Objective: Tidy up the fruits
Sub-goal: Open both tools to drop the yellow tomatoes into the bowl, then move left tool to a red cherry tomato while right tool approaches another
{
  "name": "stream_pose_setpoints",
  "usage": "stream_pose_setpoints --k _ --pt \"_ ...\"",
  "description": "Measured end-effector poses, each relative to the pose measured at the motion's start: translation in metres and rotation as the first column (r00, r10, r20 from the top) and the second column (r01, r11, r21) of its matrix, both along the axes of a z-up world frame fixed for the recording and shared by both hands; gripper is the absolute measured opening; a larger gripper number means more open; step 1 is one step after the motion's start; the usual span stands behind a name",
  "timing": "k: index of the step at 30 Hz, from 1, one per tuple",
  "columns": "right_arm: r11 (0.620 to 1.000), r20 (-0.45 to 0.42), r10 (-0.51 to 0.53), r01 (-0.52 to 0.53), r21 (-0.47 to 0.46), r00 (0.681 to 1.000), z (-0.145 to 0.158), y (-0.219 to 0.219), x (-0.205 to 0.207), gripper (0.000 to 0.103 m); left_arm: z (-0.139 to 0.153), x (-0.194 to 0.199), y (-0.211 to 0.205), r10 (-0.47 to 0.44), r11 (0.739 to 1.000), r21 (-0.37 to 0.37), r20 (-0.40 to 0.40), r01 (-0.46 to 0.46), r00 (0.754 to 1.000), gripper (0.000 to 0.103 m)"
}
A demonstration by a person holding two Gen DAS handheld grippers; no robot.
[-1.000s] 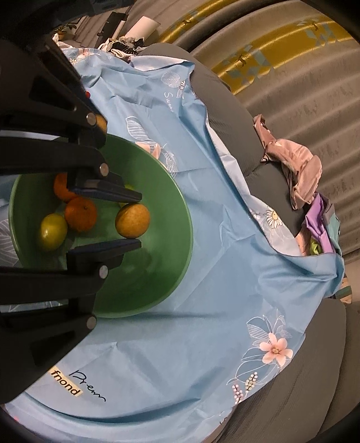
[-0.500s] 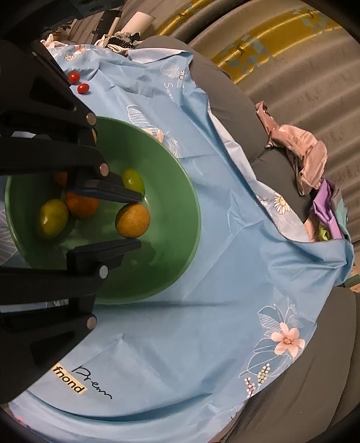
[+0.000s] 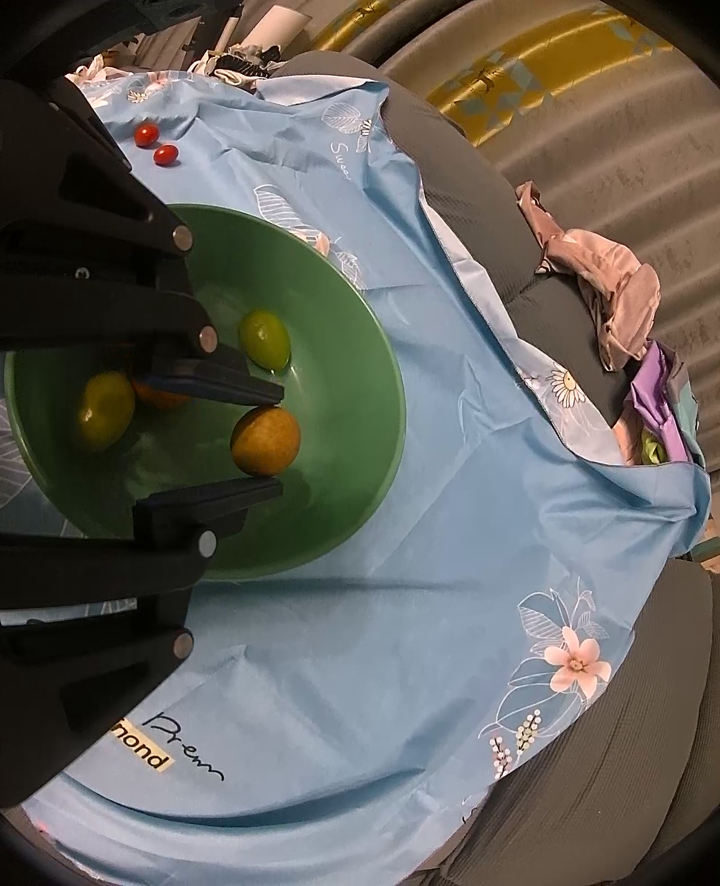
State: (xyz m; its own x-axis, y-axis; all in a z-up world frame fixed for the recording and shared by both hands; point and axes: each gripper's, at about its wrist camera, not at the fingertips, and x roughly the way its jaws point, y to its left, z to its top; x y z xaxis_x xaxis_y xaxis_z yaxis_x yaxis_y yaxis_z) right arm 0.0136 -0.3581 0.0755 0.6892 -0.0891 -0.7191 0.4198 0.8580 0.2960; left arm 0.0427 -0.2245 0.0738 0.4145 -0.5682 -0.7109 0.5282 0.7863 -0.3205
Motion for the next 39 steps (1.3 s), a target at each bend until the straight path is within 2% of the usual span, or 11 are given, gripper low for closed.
stream_pose_setpoints --k 12,16,19,25,29,33,36,38,39 --pt "1.000 -0.007 -0.014 0.014 -0.017 1.000 -0.001 -0.001 0.000 0.029 -0.004 0.002 -0.002 -0.011 1.000 -0.009 -0.029 0.011 1.000 0.025" --pt "1.000 0.004 -0.028 0.028 -0.013 1.000 0.003 -0.002 -0.004 0.030 0.000 0.000 0.000 -0.002 1.000 -0.001 -0.017 0.002 1.000 0.025" --pt "1.000 0.018 -0.030 0.030 -0.003 0.999 0.006 -0.003 -0.006 0.038 0.003 -0.001 0.004 -0.001 1.000 0.001 -0.011 0.001 1.000 0.026" --pt "1.000 0.034 -0.027 0.027 -0.001 0.999 0.009 -0.002 -0.008 0.046 0.018 -0.002 0.032 0.056 0.998 0.000 0.009 -0.056 0.998 0.039" --pt "1.000 0.042 -0.015 0.015 0.001 0.999 0.011 0.002 -0.007 0.048 0.031 -0.002 0.060 0.135 0.991 -0.004 0.043 -0.135 0.990 0.040" --pt "1.000 0.049 0.006 -0.005 -0.013 0.999 0.014 0.007 -0.006 0.052 0.039 -0.001 0.098 0.256 0.967 -0.014 0.047 -0.256 0.966 0.041" --pt "1.000 0.053 0.027 -0.026 -0.016 0.998 0.016 0.012 -0.004 0.053 0.042 0.000 0.127 0.344 0.937 0.036 0.075 -0.347 0.936 0.041" --pt "0.999 0.055 0.044 -0.043 -0.021 0.998 0.017 0.017 -0.003 0.053 0.044 -0.001 0.153 0.415 0.905 0.064 0.090 -0.421 0.905 0.041" --pt "0.998 0.056 0.053 -0.051 -0.027 0.997 0.018 0.020 -0.002 0.054 0.044 -0.002 0.169 0.470 0.878 0.061 0.078 -0.475 0.879 0.041"
